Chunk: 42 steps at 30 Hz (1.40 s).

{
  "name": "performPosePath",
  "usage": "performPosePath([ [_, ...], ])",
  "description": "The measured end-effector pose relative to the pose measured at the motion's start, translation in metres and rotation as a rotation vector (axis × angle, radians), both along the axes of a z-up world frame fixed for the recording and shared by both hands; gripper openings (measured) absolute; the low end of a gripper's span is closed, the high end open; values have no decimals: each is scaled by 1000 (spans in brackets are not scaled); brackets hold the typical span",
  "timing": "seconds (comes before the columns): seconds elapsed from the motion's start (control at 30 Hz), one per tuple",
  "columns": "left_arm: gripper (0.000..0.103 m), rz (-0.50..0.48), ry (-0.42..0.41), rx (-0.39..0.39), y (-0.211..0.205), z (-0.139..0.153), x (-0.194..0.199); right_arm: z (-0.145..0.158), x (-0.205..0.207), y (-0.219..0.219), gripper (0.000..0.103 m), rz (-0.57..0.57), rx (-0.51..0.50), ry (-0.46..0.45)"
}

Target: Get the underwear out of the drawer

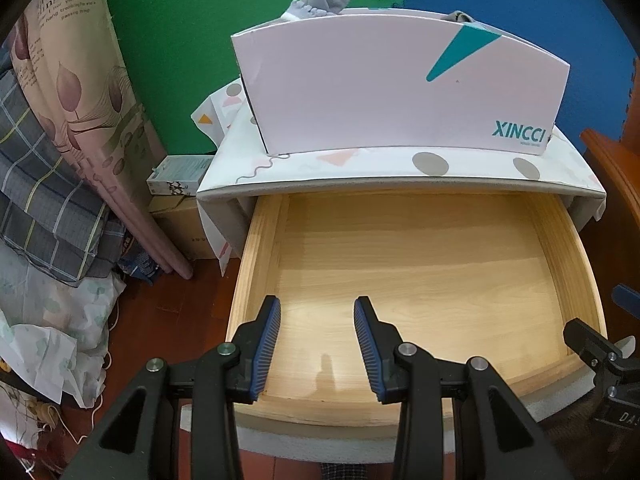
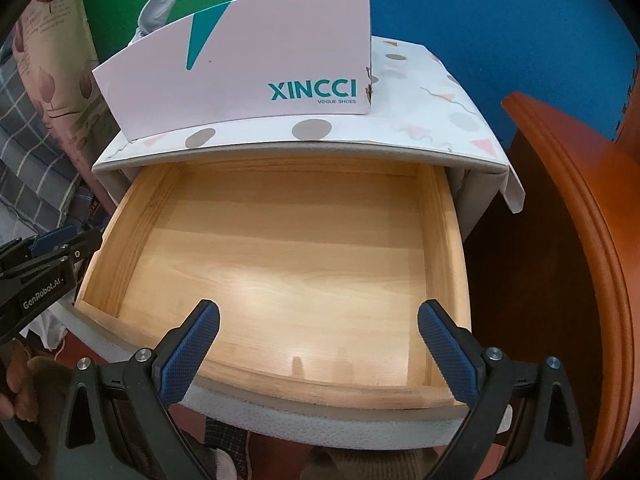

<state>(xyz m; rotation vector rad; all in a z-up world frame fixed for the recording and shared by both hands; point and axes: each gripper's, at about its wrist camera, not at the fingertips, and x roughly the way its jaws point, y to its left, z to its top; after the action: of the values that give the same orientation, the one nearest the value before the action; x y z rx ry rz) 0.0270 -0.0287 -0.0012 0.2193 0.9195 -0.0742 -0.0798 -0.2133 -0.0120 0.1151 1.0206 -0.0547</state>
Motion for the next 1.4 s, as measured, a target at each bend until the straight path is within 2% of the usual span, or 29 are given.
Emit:
performPosePath([
  [0.67,39,-1,-7,-1,-2,2,-3,-4,2,10,98,27,-43,28],
  [1.4,39,-3,-25,2,-2,6,-7,-6,3,10,98,23,-40,36],
])
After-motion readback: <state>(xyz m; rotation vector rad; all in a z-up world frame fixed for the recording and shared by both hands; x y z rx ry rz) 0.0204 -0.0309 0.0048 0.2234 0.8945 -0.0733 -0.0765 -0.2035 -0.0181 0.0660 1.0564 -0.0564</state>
